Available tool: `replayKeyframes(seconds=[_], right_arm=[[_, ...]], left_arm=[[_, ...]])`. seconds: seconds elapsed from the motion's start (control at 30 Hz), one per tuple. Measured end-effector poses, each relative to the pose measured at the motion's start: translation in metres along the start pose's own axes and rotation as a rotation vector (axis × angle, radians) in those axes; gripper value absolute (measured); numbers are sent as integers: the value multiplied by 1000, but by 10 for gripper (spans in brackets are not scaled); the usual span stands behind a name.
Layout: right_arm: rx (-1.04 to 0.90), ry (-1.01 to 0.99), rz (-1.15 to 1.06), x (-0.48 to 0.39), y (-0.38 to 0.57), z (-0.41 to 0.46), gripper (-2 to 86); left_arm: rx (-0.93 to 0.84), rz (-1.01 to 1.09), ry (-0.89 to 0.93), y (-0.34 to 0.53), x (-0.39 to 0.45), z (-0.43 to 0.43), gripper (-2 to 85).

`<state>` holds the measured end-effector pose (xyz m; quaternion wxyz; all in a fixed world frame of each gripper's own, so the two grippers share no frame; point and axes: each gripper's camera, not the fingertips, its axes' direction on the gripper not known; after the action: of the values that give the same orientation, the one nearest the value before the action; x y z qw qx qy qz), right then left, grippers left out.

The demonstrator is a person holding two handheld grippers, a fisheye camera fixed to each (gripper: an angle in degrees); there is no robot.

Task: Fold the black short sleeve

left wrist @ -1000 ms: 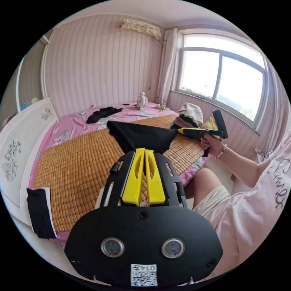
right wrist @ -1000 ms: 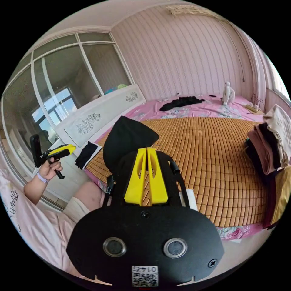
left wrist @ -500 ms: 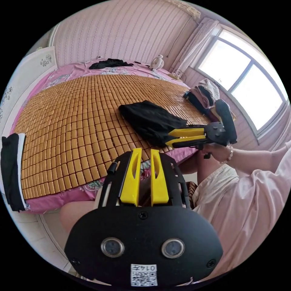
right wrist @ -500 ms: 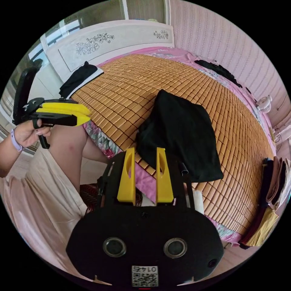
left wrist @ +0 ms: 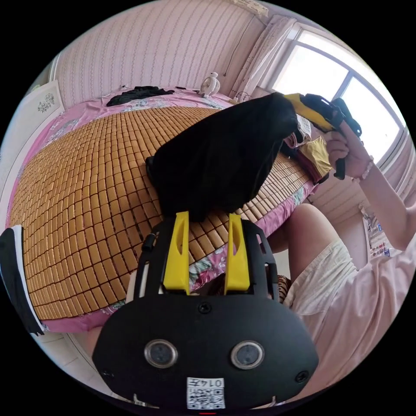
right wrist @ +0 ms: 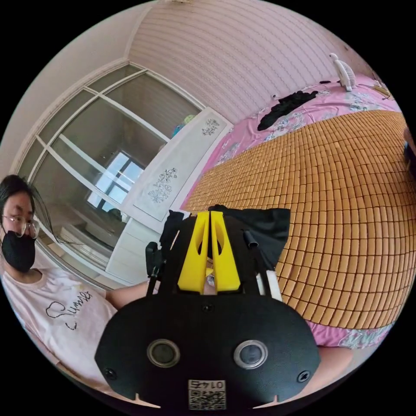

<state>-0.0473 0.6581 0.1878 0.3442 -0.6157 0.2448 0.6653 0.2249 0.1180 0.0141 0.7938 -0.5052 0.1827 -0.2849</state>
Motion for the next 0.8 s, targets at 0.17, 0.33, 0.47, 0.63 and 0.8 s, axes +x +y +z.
replayKeyframes(seconds=[0.17,0.33,0.47,0.63,0.8], right_arm=[[121,103,225,74,25,-59,-1],[84,124,262,102,45,-82,-1],[95,118,206,103,42,-103,-2],[129,42,112,102,26,-136,-2],[148,53,96,109,11,-143,-2]], left_arm=[[-87,-37,-76,-20,-18,29,118],[-193,-10,-101,-38,-22,64,60],[-170,-79,-5,-60,-41,38,20],[-12,54,-63,-116,-50,-63,3],[127,84,-136,-226,-69,-146,30]])
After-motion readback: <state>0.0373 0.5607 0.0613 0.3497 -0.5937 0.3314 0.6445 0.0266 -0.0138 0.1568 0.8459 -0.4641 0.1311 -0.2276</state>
